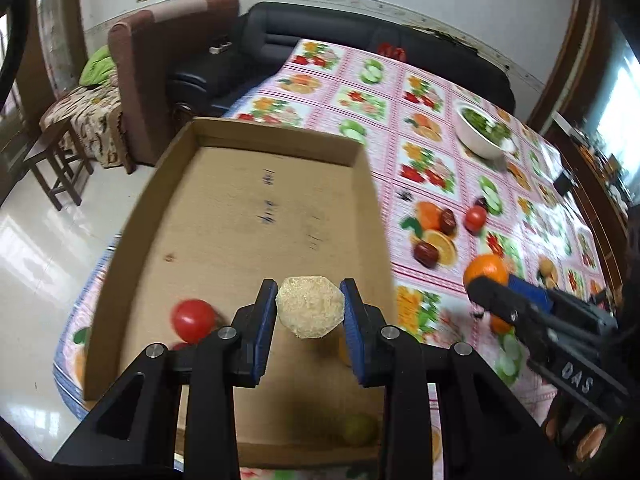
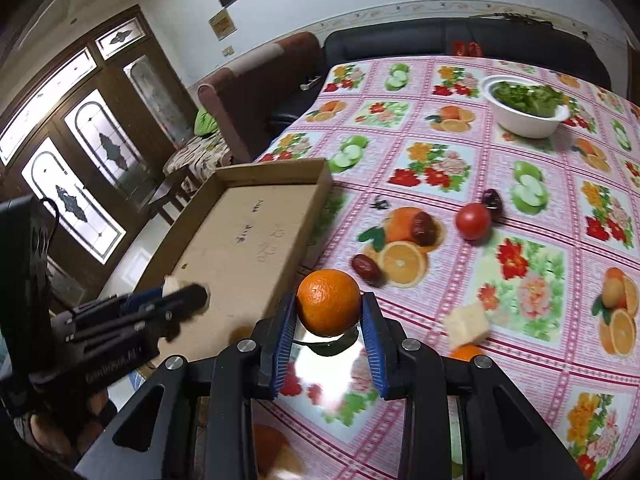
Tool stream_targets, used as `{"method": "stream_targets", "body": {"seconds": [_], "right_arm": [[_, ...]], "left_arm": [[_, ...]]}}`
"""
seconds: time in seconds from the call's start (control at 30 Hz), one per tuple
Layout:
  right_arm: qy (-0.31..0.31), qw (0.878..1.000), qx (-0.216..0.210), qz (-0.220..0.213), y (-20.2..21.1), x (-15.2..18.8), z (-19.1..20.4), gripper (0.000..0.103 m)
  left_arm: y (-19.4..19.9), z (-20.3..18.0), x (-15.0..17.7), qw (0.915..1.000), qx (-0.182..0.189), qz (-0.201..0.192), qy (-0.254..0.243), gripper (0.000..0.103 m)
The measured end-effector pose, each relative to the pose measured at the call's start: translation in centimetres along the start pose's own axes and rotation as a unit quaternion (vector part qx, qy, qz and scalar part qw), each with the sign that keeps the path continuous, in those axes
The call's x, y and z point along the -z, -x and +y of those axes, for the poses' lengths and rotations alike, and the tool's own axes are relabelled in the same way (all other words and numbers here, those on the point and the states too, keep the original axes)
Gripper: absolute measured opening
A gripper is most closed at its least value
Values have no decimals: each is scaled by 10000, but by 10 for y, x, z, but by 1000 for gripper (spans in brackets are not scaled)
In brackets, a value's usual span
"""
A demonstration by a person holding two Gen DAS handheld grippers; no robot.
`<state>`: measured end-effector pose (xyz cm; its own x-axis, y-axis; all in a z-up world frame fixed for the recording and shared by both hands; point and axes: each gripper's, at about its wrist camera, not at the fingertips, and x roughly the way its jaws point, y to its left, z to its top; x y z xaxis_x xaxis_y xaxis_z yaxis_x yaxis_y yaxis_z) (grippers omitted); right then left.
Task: Organize fruits
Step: 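Carry the beige ball into the tray and open the left tool while the right tool releases the orange there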
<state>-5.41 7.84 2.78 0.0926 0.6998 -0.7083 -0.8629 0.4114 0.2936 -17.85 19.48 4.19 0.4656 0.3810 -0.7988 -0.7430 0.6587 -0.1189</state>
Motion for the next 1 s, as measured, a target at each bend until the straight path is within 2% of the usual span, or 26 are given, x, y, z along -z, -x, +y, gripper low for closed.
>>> {"method": "stream_targets", "body": {"seconds": [0.4, 0.7, 1.0], "right_arm": [[531, 9970, -395, 404, -55, -9, 61, 33], [925, 9922, -280, 792, -99, -3, 86, 32], [1107, 9898, -191, 882, -106, 2, 91, 34]], "left_arm": [[-22, 51, -21, 9974, -520, 68, 496, 30], [-45, 67, -20, 9941, -797, 372, 639, 30], [-59, 74, -12, 9916, -730, 669, 833, 30]]}}
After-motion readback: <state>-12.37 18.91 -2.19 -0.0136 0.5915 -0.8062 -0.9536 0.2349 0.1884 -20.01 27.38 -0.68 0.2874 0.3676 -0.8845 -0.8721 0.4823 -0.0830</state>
